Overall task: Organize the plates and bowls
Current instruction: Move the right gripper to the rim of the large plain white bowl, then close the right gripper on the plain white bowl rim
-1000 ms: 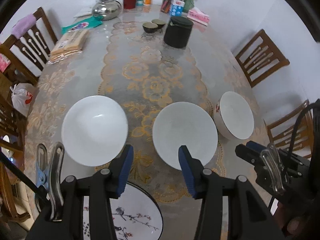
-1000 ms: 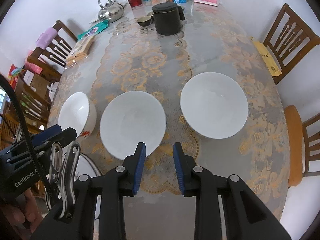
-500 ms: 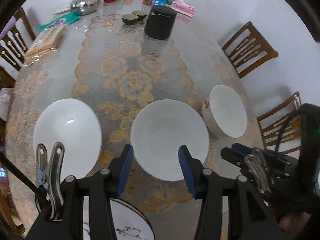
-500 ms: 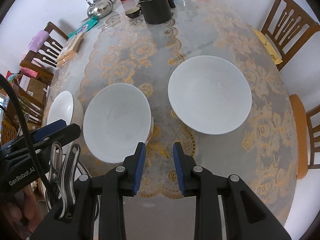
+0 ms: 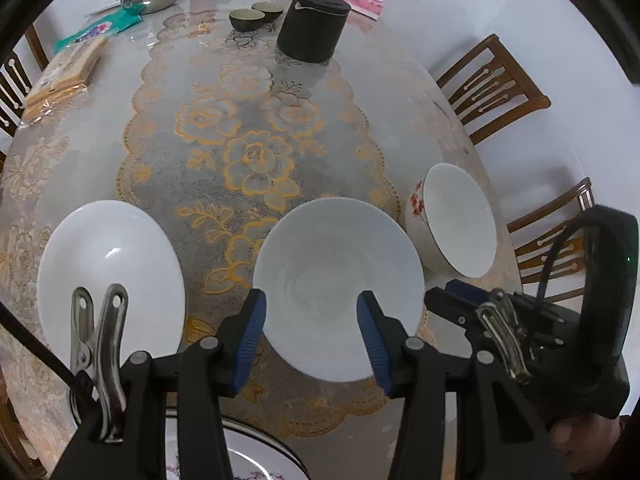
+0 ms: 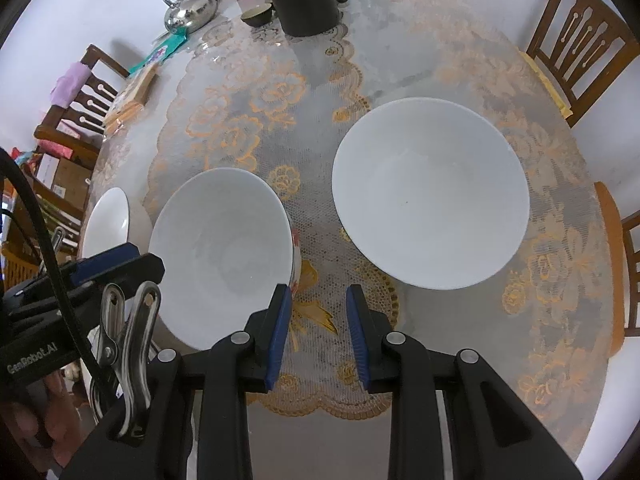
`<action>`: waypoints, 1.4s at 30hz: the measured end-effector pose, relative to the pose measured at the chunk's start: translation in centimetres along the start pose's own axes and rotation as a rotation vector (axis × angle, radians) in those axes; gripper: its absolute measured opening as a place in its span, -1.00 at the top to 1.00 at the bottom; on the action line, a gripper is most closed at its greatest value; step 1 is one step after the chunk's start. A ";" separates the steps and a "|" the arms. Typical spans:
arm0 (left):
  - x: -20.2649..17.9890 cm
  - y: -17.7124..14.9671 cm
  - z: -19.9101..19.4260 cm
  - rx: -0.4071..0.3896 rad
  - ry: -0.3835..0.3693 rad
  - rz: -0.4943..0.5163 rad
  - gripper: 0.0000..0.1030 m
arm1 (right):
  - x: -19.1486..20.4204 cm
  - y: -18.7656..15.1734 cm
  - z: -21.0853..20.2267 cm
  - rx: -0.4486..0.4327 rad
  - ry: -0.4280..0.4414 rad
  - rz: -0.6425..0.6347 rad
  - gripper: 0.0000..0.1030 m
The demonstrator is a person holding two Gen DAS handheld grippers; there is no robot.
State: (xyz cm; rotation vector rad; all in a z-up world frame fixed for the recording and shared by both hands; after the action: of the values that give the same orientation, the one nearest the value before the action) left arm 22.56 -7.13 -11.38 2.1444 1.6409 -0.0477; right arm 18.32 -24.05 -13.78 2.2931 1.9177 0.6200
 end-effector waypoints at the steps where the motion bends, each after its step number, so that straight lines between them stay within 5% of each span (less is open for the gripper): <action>1: 0.1 0.1 0.1 0.003 0.006 -0.002 0.05 | 0.0 0.2 0.1 -0.003 0.006 0.003 0.44; 14: 0.8 0.8 0.5 -0.017 0.099 -0.020 0.05 | -0.4 0.3 -0.1 -0.003 0.068 0.031 0.43; 23: 1.2 0.1 2.0 0.020 0.068 -0.026 0.05 | -0.5 -0.1 1.0 0.013 0.101 0.045 0.44; 42: 1.4 0.8 5.1 0.058 0.195 0.014 0.21 | 1.7 1.6 3.3 0.042 0.057 -0.012 0.45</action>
State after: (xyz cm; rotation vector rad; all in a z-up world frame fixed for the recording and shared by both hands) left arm 24.89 -7.81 -16.15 2.2649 1.7511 0.1238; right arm 21.22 -22.17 -15.89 2.3111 1.9869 0.6570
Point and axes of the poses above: each gripper's, at about its wrist camera, not at the fingertips, and z roughly the way its jaws point, x to its left, y to its top, the point moved 1 cm from there along z, roughly the way its jaws point, and after that the axes turned 3 degrees about -x, right-handed, at the moved point
